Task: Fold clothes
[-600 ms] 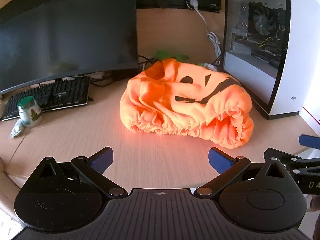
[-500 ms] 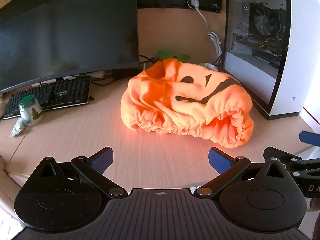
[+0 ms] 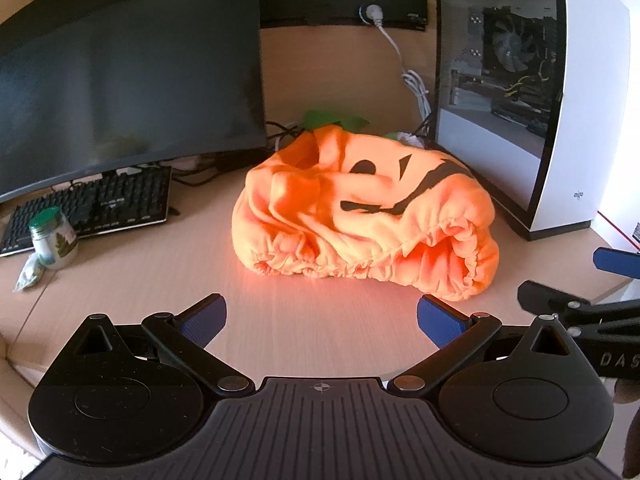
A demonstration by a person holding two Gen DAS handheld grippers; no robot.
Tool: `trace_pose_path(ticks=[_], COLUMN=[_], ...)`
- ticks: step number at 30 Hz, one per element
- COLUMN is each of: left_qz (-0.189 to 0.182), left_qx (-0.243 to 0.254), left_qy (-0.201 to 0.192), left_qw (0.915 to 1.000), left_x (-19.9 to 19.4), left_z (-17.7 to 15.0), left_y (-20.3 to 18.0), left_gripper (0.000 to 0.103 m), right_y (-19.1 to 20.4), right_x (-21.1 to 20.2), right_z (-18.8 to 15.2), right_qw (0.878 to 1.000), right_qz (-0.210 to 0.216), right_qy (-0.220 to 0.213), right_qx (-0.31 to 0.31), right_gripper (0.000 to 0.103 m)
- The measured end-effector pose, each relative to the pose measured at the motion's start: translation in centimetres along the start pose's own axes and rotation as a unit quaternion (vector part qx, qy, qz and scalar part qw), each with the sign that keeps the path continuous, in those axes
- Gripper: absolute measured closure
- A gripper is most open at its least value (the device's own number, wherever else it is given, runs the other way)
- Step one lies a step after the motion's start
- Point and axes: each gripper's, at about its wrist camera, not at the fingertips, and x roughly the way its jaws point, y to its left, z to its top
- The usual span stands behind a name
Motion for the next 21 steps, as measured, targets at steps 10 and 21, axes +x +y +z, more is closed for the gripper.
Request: trace_pose_path(ticks=[10,21], left_qz=[-0.006,-0.005], left_qx=[0.016,0.008], left_qy=[0.001,0.011], left_qw=[0.9999,0.9999], left_x=[0.4,0.8], left_z=[-0.1,-0.2], left_y=[-0.2,0.3], left_gripper=[0.0,0.0], right_y=[-0.1,-0.1], right_x=[0.7,0.9], right_z=[-0.7,-0.9], right_qw=[1.0,1.0], right_qz=[-0.013,-0.014], right_qy=[-0.013,-0.01], right_qx=[0.007,0.002], right_gripper=[0.0,0.0])
